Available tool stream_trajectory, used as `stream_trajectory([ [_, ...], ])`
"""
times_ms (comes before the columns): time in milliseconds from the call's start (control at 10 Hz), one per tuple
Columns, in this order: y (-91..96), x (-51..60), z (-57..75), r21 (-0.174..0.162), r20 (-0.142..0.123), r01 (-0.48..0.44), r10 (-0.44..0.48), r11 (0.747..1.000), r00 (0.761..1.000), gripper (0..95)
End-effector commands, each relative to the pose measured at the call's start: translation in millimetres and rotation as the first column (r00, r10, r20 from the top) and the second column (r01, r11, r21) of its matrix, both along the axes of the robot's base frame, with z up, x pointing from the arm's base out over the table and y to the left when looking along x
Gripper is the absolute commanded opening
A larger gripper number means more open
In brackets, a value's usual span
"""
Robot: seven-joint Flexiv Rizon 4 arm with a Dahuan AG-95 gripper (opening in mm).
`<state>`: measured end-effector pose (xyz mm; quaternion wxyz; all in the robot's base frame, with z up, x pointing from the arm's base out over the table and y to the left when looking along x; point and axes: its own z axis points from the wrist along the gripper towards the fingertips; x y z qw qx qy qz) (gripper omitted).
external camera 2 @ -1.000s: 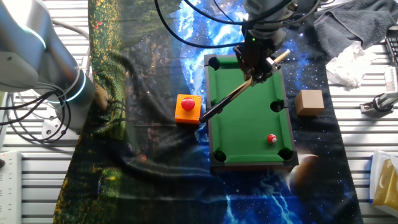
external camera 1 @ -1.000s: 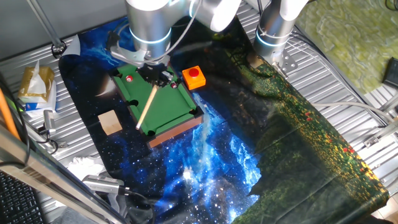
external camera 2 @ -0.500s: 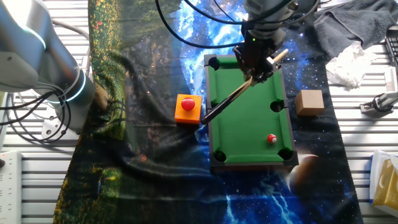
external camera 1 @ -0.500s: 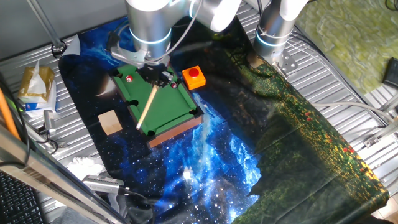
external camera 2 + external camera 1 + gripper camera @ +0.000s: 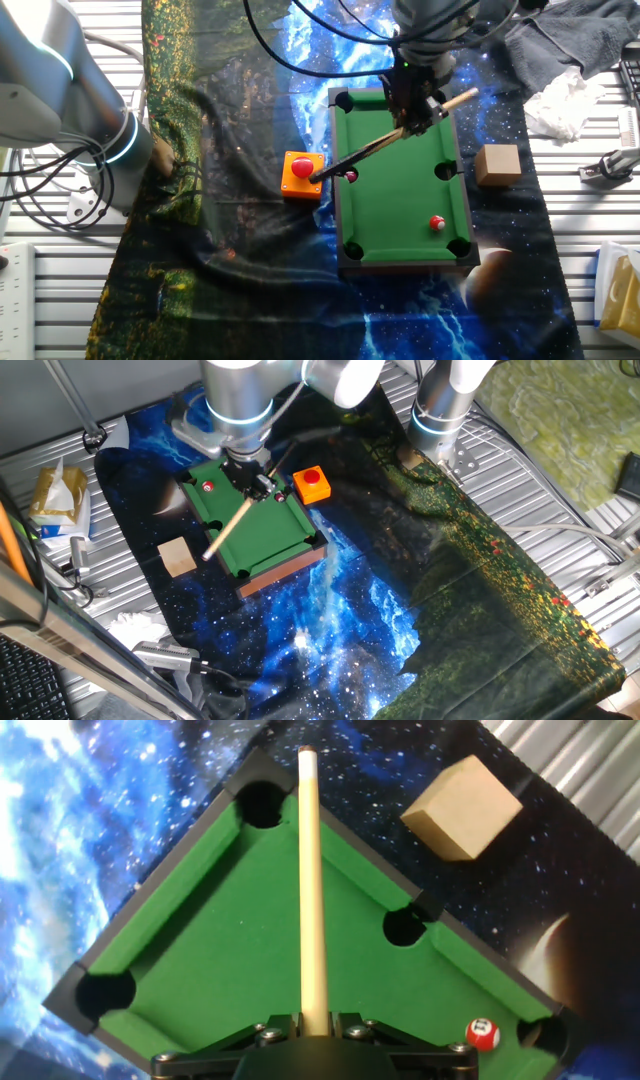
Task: Hit the pool ball
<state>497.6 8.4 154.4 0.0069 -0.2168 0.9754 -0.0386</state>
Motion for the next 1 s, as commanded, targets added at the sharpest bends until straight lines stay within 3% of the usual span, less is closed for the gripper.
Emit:
stream_trajectory([
  [100, 0.3, 0.1, -0.3, 0.256, -0.130, 0.630, -0.620, 0.733, 0.774, 0.0],
  [200, 0.3, 0.1, -0.3, 0.285, -0.151, 0.635, -0.621, 0.718, 0.769, 0.0],
  [900, 0.3, 0.1, -0.3, 0.276, -0.141, 0.635, -0.623, 0.722, 0.769, 0.0],
  [1000, 0.3, 0.1, -0.3, 0.254, -0.140, 0.636, -0.623, 0.728, 0.769, 0.0],
])
